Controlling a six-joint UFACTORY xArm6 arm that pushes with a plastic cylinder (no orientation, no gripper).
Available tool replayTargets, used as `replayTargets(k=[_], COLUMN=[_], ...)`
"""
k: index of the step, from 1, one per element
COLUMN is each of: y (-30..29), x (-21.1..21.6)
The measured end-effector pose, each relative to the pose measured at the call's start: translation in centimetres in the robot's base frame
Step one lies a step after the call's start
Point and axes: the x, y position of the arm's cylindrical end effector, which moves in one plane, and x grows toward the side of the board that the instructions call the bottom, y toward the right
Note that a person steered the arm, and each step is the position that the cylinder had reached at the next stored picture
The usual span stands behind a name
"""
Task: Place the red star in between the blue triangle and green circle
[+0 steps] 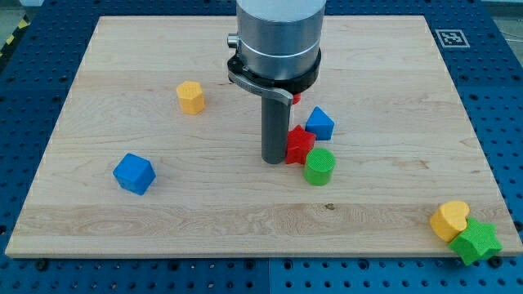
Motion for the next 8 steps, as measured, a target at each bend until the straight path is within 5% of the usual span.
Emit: replayTargets(k=[4,8], y=[-2.1,5.2], x=[-1.7,-1.3])
